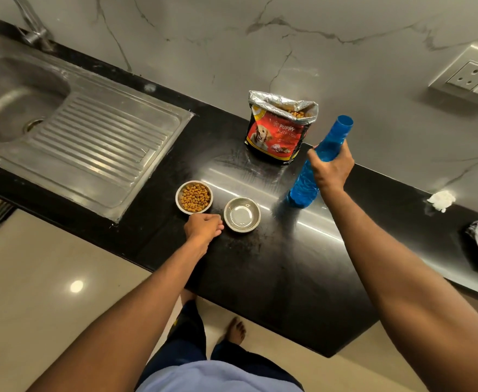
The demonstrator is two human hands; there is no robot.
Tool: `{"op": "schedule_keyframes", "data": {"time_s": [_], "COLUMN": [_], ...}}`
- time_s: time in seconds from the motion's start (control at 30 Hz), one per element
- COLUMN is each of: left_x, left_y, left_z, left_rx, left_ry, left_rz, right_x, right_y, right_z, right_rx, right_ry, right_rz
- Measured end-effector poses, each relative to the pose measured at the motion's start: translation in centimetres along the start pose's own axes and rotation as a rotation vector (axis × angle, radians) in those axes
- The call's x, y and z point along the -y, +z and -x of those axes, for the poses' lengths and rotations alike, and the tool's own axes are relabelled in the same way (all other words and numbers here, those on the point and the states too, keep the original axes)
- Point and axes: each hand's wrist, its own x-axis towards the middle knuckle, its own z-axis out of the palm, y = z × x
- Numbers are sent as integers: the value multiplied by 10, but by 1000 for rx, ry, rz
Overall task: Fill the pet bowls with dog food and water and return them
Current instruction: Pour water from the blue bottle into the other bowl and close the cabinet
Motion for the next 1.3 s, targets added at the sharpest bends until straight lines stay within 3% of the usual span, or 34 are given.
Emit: {"op": "schedule_keyframes", "data": {"time_s": [0.33, 0.63, 0.83, 1.0, 1.17, 1.3], "left_x": [15, 8, -6, -11, -19, -22], "left_y": [-40, -67, -69, -68, -68, -69], "left_z": [-12, -31, -34, -42, -45, -50], "left_rx": [-31, -124, -124, -198, -269, -237], "left_ry": [-21, -4, -25, -24, 4, -8], "left_rz": [-23, 29, 72, 67, 93, 163], "right_x": [-8, -2, -10, -34, -67, -68], "right_y": [23, 26, 20, 17, 36, 53], "right_z": [-68, -74, -62, 2, 101, 151], "right_rx": [-156, -117, -115, -229, 130, 244], "right_ry": [54, 56, 141, 200, 537, 773], "right_rz": [-124, -104, -91, 5, -4, -148]}}
